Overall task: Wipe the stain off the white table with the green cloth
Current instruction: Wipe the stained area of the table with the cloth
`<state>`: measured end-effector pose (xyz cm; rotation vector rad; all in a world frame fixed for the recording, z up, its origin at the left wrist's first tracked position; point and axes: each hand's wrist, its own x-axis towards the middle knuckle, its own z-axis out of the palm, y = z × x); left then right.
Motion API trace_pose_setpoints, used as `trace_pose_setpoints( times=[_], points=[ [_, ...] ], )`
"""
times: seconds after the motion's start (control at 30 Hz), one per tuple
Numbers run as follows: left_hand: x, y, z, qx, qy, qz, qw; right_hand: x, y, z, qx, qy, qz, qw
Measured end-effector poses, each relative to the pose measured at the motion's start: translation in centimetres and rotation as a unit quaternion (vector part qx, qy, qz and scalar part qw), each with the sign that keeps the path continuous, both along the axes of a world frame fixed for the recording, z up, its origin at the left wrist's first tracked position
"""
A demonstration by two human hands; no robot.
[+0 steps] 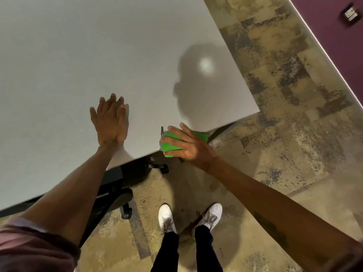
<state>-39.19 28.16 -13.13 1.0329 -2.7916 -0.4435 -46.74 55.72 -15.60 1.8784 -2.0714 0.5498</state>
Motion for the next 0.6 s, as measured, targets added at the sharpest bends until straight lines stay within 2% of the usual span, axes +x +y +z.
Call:
trace_pose_setpoints(
  times=[0.13,0.3,0.5,0.6],
  points=[
    [-3.4,3.1,0.9,-0.052,-0.064,0.072,0.994,-2.8,3.4,0.2,0.062,-0.001,-0.022,0.998],
    [-3.6,4.3,0.8,-0.058,-0.002,0.078,0.995,-6.7,7.6,0.0,0.122,0.011,-0.035,0.992],
    [-3.8,3.7,-0.2,-0.093,-0.023,0.054,0.994,-10.8,12.0,0.8,0.161,0.014,-0.057,0.985],
    [-3.8,3.6,-0.4,-0.080,0.001,0.060,0.995,-12.7,14.9,1.4,0.190,0.000,-0.090,0.978]
  ],
)
